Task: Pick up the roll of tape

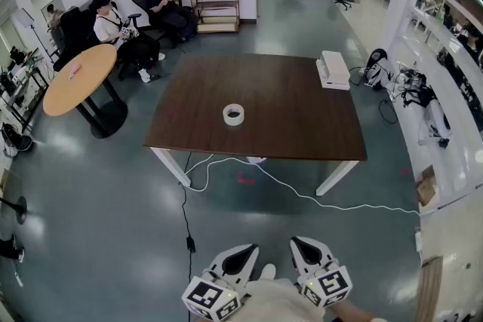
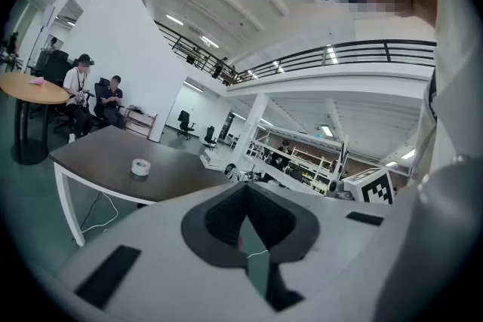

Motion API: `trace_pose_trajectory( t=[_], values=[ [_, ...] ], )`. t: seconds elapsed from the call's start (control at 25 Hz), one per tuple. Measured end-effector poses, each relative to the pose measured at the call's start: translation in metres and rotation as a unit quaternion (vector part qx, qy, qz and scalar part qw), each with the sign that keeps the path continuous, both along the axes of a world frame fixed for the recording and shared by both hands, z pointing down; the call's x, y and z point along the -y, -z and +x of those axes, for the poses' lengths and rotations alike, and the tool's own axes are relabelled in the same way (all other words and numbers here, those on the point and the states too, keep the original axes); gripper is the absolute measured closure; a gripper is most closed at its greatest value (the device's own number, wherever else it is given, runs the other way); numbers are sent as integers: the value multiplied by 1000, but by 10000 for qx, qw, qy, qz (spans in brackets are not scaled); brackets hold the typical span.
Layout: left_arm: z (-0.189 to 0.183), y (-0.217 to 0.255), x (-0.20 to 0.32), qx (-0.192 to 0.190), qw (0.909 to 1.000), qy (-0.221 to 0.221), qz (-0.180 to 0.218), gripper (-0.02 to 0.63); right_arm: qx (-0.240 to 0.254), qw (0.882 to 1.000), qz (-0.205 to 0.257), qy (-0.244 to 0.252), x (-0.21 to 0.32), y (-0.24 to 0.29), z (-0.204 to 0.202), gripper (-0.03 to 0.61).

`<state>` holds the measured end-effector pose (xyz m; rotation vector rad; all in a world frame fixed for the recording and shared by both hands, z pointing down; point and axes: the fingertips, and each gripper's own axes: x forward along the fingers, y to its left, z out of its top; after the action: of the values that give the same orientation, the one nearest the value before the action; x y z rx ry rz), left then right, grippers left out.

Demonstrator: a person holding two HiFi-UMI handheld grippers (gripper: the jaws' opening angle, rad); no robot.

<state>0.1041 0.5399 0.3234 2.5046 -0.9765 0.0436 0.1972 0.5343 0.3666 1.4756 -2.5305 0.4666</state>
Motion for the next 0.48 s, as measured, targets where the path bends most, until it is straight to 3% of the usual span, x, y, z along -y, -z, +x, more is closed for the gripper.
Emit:
trace_pose_trajectory(
  t=[0.48],
  values=[
    [20,-2,5,28,10000,-8,-62,609,26,10000,-32,-54,2,-3,22,572]
  ],
)
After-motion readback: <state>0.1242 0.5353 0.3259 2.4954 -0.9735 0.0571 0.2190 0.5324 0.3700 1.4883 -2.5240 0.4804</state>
